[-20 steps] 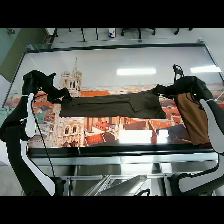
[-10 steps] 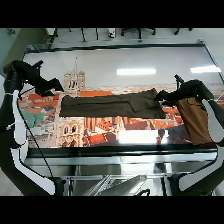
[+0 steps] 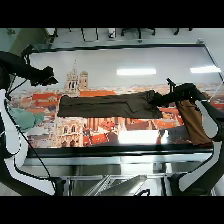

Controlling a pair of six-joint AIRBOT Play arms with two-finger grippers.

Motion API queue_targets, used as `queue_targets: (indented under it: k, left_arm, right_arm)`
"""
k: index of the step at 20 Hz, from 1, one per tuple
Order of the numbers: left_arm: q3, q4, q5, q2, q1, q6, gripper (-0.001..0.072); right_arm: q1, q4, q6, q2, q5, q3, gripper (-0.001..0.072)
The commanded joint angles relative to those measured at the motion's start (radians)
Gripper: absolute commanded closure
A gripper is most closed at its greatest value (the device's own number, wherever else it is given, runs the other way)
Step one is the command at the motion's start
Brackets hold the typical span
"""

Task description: Fold the shirts.

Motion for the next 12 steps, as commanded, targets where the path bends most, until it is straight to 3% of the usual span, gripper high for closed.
queue_targets:
  k: [1,5,9,12]
  left_arm:
    - [-0.018,-0.055,-0.011,0.014,-0.096,0.023,0.0688]
    - [-0.198,-0.048,-0.262,-0.002,-0.344,0.076,0.0688]
    - [-0.266,-0.050,-0.573,-0.178,-0.602,0.074,0.0688]
    - [-0.113,-0.051,-0.617,-0.360,-0.730,0.034,0.0688]
  right_arm:
    - [0.003,0.014,-0.019,0.041,-0.005,0.011,0.0694]
    - [0.004,0.014,-0.016,0.184,-0.102,0.065,0.0694]
    - [0.004,0.018,0.008,0.353,-0.199,0.134,0.0694]
    - [0.005,0.023,0.031,0.436,-0.248,0.197,0.0694]
